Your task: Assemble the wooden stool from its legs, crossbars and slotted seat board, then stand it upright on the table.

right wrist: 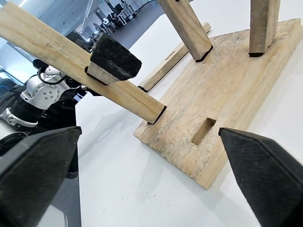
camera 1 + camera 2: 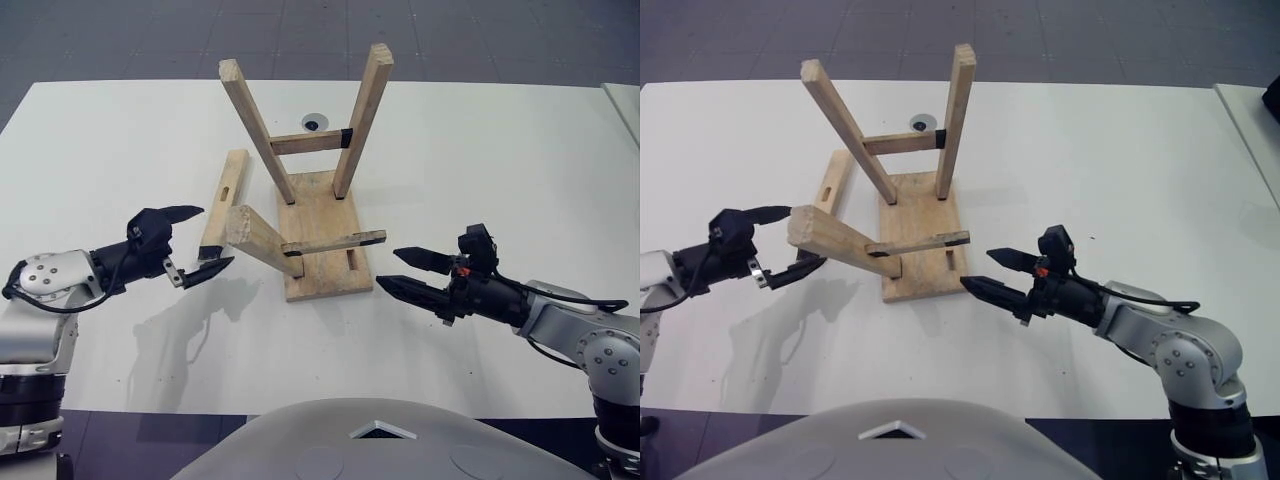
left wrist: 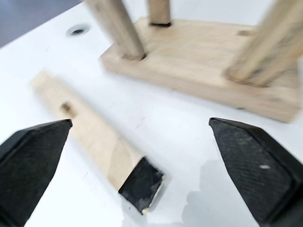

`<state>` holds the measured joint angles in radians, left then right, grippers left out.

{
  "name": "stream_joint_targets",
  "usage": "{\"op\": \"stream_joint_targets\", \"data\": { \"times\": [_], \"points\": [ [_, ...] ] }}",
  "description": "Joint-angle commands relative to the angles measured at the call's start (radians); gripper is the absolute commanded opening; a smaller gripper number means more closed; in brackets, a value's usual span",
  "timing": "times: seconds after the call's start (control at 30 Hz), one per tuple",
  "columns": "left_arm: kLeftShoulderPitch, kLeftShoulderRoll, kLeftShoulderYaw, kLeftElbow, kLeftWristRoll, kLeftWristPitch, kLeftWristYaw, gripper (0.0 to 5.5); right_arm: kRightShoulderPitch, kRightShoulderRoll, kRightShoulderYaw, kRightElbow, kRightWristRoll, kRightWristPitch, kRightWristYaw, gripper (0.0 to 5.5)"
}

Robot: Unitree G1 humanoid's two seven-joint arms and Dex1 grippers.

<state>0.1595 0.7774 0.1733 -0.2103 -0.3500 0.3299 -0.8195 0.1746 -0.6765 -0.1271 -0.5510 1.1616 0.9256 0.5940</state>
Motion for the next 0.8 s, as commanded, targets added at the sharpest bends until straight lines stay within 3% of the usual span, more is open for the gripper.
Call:
{"op": "stream_joint_targets", "data": {
  "times": [0.03, 0.13, 0.27, 0.57, 0.8],
  "points": [
    [0.004, -0.159, -0.004, -0.138, 0.026, 0.226, 0.289, 5.38, 0.006, 0.003, -0.006, -0.01, -0.006, 0.0, -0.009, 5.4],
    [-0.014, -0.26, -0.007, -0.174, 0.025, 0.354, 0.441, 5.38, 0.005, 0.005, -0.005, -0.01, -0.006, 0.001, -0.012, 5.4],
    [-0.04, -0.303, -0.017, -0.155, 0.043, 0.462, 0.535, 5.38, 0.0, 0.005, 0.0, -0.006, -0.007, 0.005, -0.013, 5.4],
    [-0.103, -0.337, -0.037, -0.138, 0.051, 0.589, 0.587, 3.99, -0.014, 0.012, 0.0, 0.006, -0.01, 0.002, -0.024, 5.4],
    [-0.15, -0.333, -0.024, -0.093, 0.087, 0.658, 0.639, 2.87, -0.099, 0.023, -0.094, 0.065, -0.019, -0.036, -0.1, 5.4]
  ]
}}
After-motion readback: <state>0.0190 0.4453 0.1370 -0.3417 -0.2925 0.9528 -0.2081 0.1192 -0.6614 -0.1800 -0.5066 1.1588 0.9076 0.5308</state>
